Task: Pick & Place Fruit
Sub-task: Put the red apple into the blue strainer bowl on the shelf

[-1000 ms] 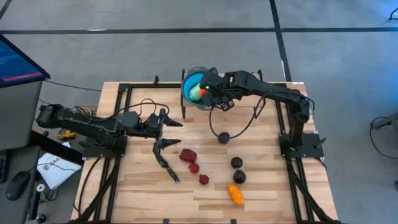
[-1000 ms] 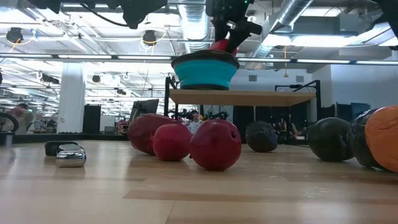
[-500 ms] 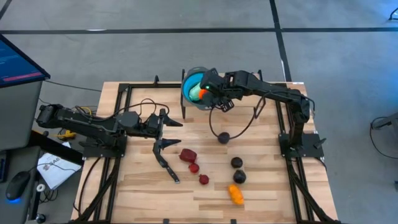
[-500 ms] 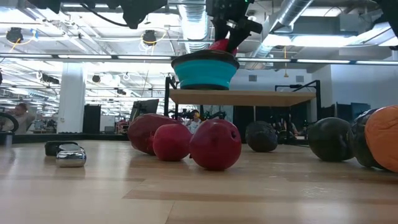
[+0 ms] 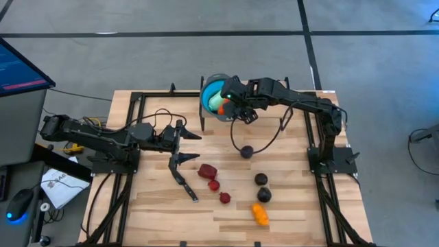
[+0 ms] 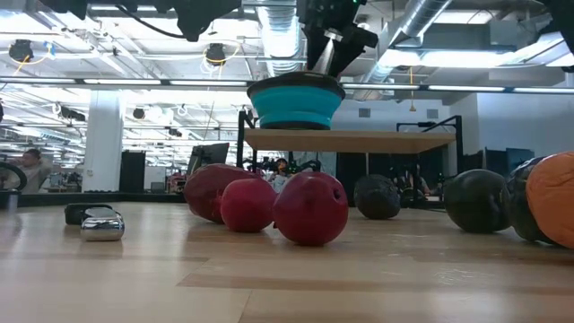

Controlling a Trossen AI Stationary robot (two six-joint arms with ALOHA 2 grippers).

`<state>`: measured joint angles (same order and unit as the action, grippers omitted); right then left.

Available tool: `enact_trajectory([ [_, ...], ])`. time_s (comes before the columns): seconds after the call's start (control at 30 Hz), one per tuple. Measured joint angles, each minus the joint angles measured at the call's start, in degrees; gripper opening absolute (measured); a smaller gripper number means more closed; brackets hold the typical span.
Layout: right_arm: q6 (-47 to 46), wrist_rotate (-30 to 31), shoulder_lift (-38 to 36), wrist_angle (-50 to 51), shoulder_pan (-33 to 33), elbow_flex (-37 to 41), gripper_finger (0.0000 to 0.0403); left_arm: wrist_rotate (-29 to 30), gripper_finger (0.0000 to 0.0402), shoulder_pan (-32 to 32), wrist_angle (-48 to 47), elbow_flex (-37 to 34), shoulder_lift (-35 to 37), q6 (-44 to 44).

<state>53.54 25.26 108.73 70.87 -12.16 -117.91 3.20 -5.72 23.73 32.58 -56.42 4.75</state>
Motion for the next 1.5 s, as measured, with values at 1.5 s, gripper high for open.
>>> enact_trajectory([
  [1.5, -79.75, 5.20, -19.78, -82.07, 36.04, 71.41, 0.0283, -4.44, 0.0310, -0.02, -12.05, -6.96, -5.64, 1.53],
])
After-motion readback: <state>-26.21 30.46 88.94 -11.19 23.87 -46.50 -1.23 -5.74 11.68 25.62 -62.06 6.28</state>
